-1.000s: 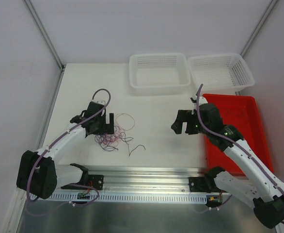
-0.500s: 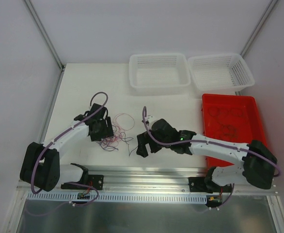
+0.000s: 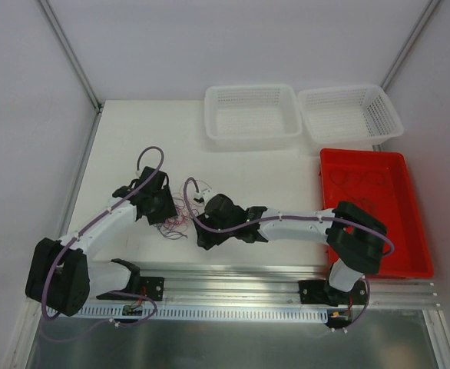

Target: Untangle the cables

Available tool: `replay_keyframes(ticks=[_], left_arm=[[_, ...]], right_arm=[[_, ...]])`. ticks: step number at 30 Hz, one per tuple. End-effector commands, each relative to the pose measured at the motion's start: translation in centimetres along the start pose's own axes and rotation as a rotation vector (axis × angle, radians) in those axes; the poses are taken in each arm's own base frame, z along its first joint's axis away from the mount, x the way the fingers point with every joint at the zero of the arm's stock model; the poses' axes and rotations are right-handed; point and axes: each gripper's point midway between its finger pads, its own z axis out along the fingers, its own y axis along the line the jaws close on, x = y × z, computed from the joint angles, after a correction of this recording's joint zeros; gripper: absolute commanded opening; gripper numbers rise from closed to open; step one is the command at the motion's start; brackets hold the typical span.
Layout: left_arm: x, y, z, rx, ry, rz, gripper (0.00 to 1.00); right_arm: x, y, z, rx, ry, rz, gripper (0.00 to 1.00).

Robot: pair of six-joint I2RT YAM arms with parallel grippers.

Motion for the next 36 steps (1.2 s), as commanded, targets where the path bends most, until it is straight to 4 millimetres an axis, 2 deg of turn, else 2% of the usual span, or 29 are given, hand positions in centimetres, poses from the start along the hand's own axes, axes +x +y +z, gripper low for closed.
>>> replay_keyframes(ticks=[1,2,5,6,8,9,11,13,14,15,19,23,24,25,27,28,31,32,34,36], left_arm=[[0.4,0.0,0.1,0.003,-0.006,-0.029,0.47],[0.5,0.1,0.2,-0.001,-0.003,-0.032,0.46],[0.3,0.1,0.4,-0.008,-0.007,-0.037,0.46],[0.3,0.2,0.5,-0.015,-0.003,-0.036,0.46],[0.0,0.2,0.6,-0.027,-0.013,-0.038,0.46],[-0.1,0.3,0.8,-0.034,-0.011,-0.036,0.46],[-0.5,0.1,0.9,-0.045,-0.013,-0.033,0.45],[-1.0,-0.1,1.0,-0.048,-0.017,-0.026,0.46],[-1.0,-0.1,1.2,-0.058,-0.012,-0.024,0.45],[-1.2,0.1,1.4,-0.072,-0.015,-0.022,0.45],[-1.7,0.1,1.9,-0.098,-0.008,-0.017,0.45],[-1.6,0.2,3.1,-0.134,0.03,-0.001,0.44],[-1.6,0.1,3.3,-0.136,0.038,0.004,0.43],[-1.8,0.0,3.5,-0.135,0.044,0.012,0.43],[-1.5,0.1,4.1,-0.152,0.069,0.02,0.42],[-1.6,0.0,4.2,-0.15,0.073,0.024,0.42],[-1.6,0.1,4.7,-0.162,0.087,0.028,0.41],[-1.4,0.1,4.8,-0.167,0.094,0.03,0.41],[-1.5,0.0,4.8,-0.163,0.092,0.032,0.41],[-1.6,0.1,4.8,-0.166,0.09,0.032,0.41]], right_arm=[[-2.8,0.4,0.5,0.018,-0.083,-0.003,0.51],[-2.8,0.4,0.3,0.022,-0.087,-0.008,0.4],[-2.3,-1.0,-0.5,0.08,-0.077,-0.025,0.22],[-2.5,-1.4,-1.4,0.105,-0.085,-0.033,0.12],[-2.2,-2.4,-2.5,0.143,-0.084,-0.058,0.03],[-2.4,-3.0,-3.8,0.173,-0.099,-0.065,0.01],[-3.1,-3.8,-5.9,0.196,-0.131,-0.066,0.01],[-2.7,-5.5,-7.5,0.247,-0.118,-0.059,0.01],[-3.4,-5.6,-9.0,0.248,-0.149,-0.055,0.01],[-3.2,-6.5,-10.2,0.286,-0.136,-0.064,0.01],[-5.6,-8.2,-15.8,0.351,-0.198,-0.067,0.01],[-8.7,-8.3,-22.1,0.354,-0.304,-0.081,0.01],[-8.8,-8.5,-23.2,0.361,-0.294,-0.11,0.01],[-10.1,-8.3,-25.0,0.361,-0.334,-0.13,0.01],[-10.8,-9.1,-27.7,0.388,-0.373,-0.123,0.01],[-12.0,-9.5,-29.7,0.403,-0.422,-0.12,0.01],[-12.9,-9.7,-33.2,0.413,-0.488,-0.119,0.01],[-13.9,-9.7,-35.3,0.429,-0.538,-0.123,0.01],[-14.2,-10.0,-37.2,0.455,-0.563,-0.127,0.01],[-15.2,-10.2,-39.9,0.501,-0.616,-0.135,0.01]])
